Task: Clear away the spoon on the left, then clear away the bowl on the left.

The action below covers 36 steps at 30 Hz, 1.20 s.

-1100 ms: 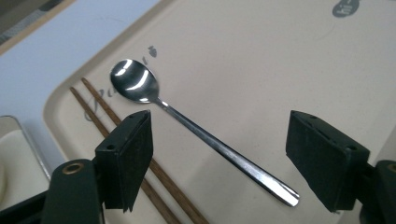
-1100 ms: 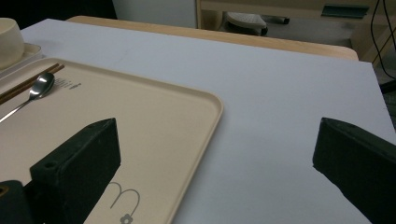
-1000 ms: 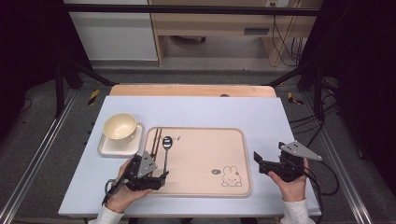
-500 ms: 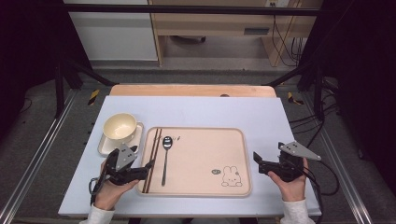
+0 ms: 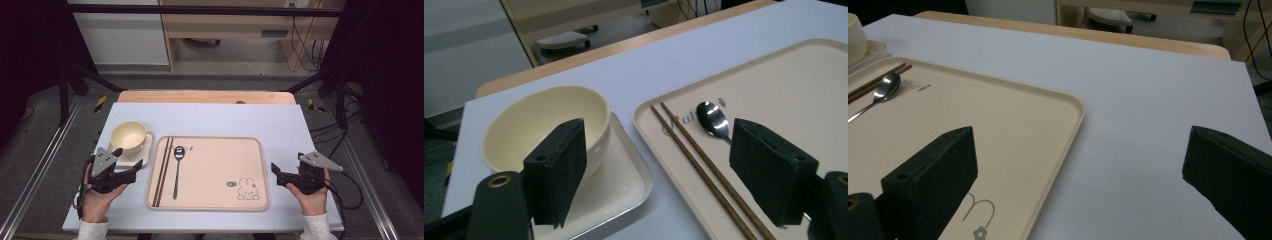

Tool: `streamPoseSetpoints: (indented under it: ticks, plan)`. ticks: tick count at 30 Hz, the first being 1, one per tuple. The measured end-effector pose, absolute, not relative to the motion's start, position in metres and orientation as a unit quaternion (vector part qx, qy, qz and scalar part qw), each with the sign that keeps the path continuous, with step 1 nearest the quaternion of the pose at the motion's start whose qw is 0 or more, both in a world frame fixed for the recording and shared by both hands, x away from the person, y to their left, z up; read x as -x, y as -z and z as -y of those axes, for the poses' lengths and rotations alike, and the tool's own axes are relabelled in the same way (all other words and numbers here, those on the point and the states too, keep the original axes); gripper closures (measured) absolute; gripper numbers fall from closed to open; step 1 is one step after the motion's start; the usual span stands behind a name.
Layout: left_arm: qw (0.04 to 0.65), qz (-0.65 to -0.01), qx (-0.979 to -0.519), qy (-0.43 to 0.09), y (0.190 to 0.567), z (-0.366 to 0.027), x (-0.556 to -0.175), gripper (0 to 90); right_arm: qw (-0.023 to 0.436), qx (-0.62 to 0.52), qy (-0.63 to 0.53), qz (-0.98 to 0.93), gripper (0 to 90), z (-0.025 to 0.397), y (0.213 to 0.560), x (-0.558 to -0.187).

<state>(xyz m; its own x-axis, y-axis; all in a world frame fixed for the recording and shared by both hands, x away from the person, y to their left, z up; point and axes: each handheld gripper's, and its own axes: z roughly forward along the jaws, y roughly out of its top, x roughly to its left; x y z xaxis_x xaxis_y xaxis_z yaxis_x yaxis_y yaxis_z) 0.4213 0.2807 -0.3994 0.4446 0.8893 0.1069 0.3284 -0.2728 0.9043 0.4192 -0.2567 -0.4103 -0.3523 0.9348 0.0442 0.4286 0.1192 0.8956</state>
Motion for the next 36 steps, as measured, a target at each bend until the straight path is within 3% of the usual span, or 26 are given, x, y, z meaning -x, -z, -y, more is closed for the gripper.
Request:
streamPoseSetpoints:
  ticks: [36]
  plan:
    - [0.444, -0.478, -0.678, -0.339, 0.379, -0.334, -0.444, 20.5, 0.286, -0.496, -0.445, -0.688, 1.4, 0.258, 0.408, -0.42]
